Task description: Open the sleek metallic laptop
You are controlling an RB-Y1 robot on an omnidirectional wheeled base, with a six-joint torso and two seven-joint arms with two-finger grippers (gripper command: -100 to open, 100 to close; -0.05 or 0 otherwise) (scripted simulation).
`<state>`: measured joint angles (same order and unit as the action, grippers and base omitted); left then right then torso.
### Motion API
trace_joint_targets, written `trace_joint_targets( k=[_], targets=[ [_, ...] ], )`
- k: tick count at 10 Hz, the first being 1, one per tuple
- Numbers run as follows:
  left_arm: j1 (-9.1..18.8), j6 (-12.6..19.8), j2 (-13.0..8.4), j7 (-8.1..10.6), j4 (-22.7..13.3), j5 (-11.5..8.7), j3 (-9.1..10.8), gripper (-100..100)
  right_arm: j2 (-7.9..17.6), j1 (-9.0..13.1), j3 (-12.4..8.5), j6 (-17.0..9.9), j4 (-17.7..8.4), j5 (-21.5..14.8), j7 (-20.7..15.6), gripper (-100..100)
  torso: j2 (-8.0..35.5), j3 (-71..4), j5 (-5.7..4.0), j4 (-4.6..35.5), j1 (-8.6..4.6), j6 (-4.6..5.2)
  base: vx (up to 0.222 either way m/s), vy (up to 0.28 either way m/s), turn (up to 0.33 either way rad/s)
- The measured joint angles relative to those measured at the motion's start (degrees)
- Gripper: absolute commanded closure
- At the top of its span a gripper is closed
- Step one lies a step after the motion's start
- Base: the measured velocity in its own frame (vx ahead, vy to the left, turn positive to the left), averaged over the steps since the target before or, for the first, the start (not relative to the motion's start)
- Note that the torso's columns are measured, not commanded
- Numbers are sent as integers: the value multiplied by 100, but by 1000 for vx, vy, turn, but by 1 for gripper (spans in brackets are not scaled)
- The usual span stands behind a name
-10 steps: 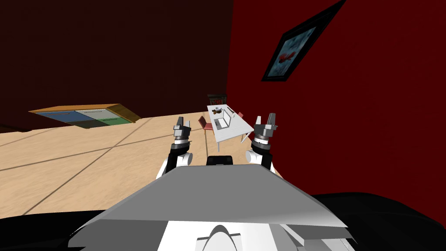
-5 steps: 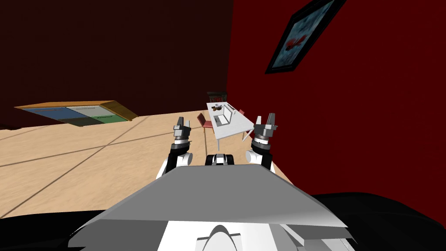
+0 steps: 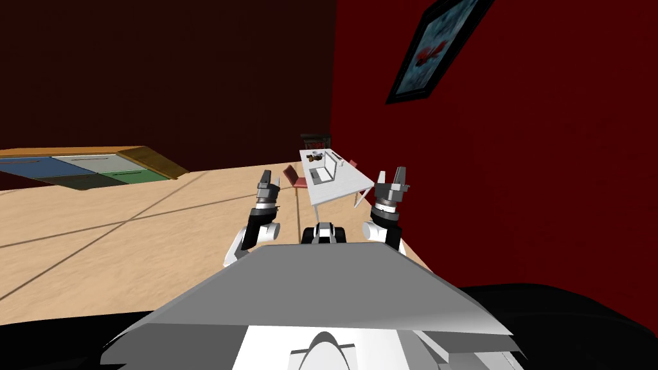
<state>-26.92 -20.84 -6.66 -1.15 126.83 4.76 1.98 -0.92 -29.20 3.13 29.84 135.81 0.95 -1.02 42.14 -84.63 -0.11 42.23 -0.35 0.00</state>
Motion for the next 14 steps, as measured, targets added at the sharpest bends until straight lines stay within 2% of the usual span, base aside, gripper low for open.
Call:
trace_joint_targets(
  k=[3,7,9,12,14],
  targets=[
    [310,288,-128,-111,-243,130,366,-100,1,0,-1,0,0,0,0,0,25,14,16,9,53,-1,57,-166,-76],
    [684,699,-172,-279,-513,330,795,-100,1,0,-1,0,0,0,0,0,17,8,11,6,36,0,61,-150,-71],
    [880,888,-164,-362,-724,434,1068,-100,1,0,-1,0,0,0,0,0,5,1,7,3,22,1,85,-168,-88],
    [1118,1152,-99,-482,-869,563,1284,-100,1,0,-1,0,0,0,0,0,23,11,13,8,41,0,61,-146,-78],
    [1353,1359,-53,-585,-1083,688,1546,-100,1,0,-1,0,0,0,0,0,8,3,5,4,18,0,82,-180,-64]
  ],
)
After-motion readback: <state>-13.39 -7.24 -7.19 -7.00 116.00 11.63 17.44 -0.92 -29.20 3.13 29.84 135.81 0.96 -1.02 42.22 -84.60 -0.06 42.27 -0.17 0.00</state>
